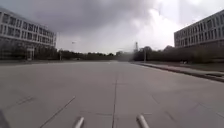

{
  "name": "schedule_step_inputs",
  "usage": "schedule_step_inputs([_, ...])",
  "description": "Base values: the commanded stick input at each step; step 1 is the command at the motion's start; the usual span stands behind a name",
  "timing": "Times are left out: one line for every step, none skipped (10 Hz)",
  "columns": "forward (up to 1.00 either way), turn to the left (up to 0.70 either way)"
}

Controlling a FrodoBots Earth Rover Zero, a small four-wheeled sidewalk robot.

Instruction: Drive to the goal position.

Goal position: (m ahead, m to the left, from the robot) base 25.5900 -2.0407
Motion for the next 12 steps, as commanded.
schedule_step_inputs([0.70,0.00])
schedule_step_inputs([0.70,0.00])
schedule_step_inputs([0.70,0.00])
schedule_step_inputs([0.70,0.00])
schedule_step_inputs([0.70,0.00])
schedule_step_inputs([0.70,0.00])
schedule_step_inputs([0.70,0.05])
schedule_step_inputs([0.70,0.19])
schedule_step_inputs([0.70,0.35])
schedule_step_inputs([0.70,0.28])
schedule_step_inputs([0.70,0.02])
schedule_step_inputs([0.70,0.00])
